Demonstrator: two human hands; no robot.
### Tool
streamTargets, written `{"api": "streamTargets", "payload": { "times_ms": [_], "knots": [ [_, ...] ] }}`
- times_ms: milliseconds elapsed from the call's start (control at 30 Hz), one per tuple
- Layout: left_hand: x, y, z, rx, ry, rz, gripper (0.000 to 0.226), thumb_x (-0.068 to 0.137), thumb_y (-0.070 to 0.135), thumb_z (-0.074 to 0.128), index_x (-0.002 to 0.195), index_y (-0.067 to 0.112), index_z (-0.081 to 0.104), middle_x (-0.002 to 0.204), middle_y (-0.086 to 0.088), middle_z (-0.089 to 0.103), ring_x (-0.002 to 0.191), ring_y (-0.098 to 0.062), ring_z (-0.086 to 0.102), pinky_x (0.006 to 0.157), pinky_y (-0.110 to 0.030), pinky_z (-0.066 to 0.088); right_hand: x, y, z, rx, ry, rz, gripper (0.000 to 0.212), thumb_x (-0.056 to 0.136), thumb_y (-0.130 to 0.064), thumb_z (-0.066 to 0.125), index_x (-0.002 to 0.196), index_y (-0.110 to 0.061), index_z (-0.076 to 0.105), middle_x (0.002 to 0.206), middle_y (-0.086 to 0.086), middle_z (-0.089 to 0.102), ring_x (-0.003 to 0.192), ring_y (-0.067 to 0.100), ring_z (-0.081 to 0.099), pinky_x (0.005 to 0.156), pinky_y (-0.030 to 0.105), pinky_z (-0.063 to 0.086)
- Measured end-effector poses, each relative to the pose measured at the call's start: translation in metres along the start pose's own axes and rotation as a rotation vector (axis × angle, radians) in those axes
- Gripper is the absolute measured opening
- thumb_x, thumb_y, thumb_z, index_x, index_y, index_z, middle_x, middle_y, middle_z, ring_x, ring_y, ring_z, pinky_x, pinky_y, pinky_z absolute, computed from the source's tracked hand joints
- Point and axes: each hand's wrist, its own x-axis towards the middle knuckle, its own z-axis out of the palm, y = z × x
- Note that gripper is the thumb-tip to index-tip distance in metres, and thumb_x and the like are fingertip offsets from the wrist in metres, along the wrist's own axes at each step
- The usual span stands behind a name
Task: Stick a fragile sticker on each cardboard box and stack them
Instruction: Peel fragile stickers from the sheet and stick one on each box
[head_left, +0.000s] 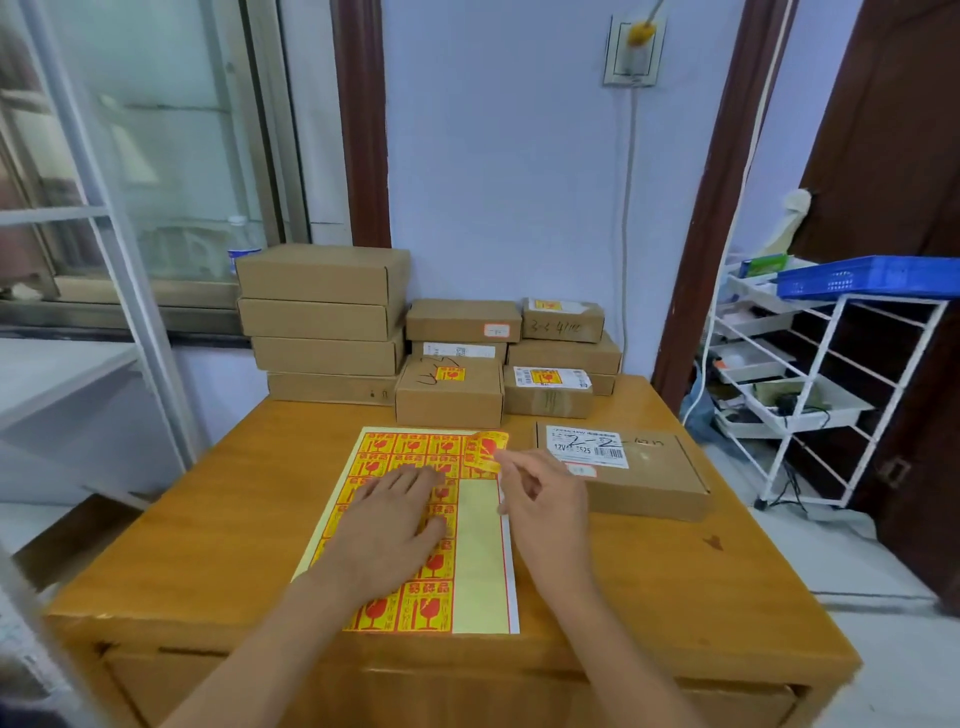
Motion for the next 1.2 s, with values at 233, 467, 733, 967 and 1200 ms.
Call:
{"api": "streamTargets", "payload": {
  "times_ms": [233,467,733,967,1200],
  "knots": [
    [0.003,-0.003,-0.02,-0.139,0.414,0.023,0.018,0.098,0.039,0.051,0.1,0.036,0.068,0.095,0.021,0.07,0.091,-0.003,0.063,0.076,-0.029,0.049,-0.004,-0.009,0.004,-0.074,-0.209,-0.034,0.051,0.088,-0.035,0.05,0.136,-0.04,0.065,0.128,-0.035,0.055,0.081,0.011,0.066,0.082,0.038,0.06],
    [0.032,0.029,-0.025,-0.99,0.377,-0.238,0.01,0.101,0.032,0.061,0.106,0.024,0.063,0.093,0.003,0.075,0.073,-0.013,0.074,0.062,-0.036,0.059,0.0,-0.007,0.002,0.048,-0.219,-0.012,0.06,0.081,-0.046,0.042,0.135,-0.038,0.068,0.129,-0.033,0.056,0.077,0.013,0.07,0.084,0.042,0.059],
    [0.029,0.022,-0.001,-1.214,0.41,-0.321,0.007,0.095,0.012,0.069,0.095,0.016,0.074,0.083,-0.005,0.075,0.063,-0.017,0.069,0.052,-0.021,0.05,-0.005,-0.007,0.002,0.023,-0.27,-0.011,0.033,0.094,-0.04,0.054,0.119,-0.036,0.076,0.103,-0.02,0.074,0.06,0.015,0.07,0.07,0.048,0.059],
    [0.028,0.028,-0.006,-1.105,0.36,-0.243,0.008,0.093,0.018,0.073,0.099,0.023,0.075,0.086,0.008,0.074,0.062,-0.007,0.067,0.057,-0.017,0.051,0.004,0.002,0.004,-0.018,-0.1,0.085,0.028,0.098,-0.058,0.059,0.111,-0.033,0.055,0.072,0.003,0.062,0.064,0.016,0.06,0.063,0.048,0.053],
    [0.029,0.027,-0.005,-1.082,0.347,-0.196,0.015,0.094,0.016,0.071,0.1,0.028,0.077,0.088,0.007,0.073,0.062,-0.006,0.061,0.057,-0.023,0.052,0.007,0.013,0.007,-0.037,-0.094,0.126,0.028,0.095,-0.06,0.06,0.101,-0.034,0.066,0.086,0.004,0.073,0.082,0.024,0.071,0.075,0.055,0.057]
  ]
}}
